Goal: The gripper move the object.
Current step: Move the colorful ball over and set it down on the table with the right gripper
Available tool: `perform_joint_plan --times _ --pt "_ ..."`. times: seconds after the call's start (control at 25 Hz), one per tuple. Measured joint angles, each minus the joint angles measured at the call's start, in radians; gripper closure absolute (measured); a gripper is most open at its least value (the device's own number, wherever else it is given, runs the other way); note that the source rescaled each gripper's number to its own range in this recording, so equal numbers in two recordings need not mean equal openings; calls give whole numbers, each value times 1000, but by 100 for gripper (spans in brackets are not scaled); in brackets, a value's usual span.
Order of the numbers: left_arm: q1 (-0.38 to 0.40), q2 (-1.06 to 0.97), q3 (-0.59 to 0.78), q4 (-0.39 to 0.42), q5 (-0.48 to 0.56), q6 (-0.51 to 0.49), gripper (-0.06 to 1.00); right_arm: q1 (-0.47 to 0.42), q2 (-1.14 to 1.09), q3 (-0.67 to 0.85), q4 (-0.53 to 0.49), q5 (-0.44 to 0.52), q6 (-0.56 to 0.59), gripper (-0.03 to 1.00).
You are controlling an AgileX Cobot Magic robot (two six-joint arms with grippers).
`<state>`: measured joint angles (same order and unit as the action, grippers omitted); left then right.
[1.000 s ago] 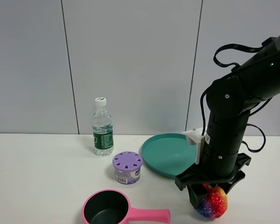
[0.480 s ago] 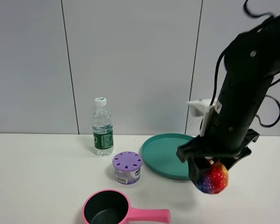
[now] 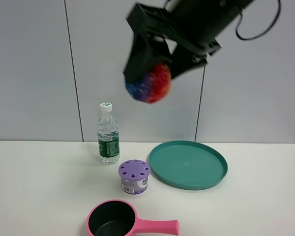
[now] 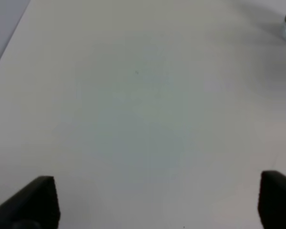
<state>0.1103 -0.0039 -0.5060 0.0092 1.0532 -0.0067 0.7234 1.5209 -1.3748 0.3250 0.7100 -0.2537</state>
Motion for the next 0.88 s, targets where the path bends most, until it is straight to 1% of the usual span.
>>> perform_joint_plan --times 0.12,0.2,0.32,0.52,0.72,0.88 --pt "0 0 0 0 0 0 -6 41 90 -103 10 -1 -22 97" --pt "0 0 0 0 0 0 -6 65 167 -165 -4 2 -31 97" --pt "0 0 0 0 0 0 -6 110 305 -266 -68 14 -40 97" --pt "0 0 0 0 0 0 -6 173 510 -416 -233 69 -26 97" --pt "0 0 0 0 0 0 -6 188 668 -526 -366 87 43 97" --pt "0 0 0 0 0 0 -6 188 751 -551 -406 78 53 97"
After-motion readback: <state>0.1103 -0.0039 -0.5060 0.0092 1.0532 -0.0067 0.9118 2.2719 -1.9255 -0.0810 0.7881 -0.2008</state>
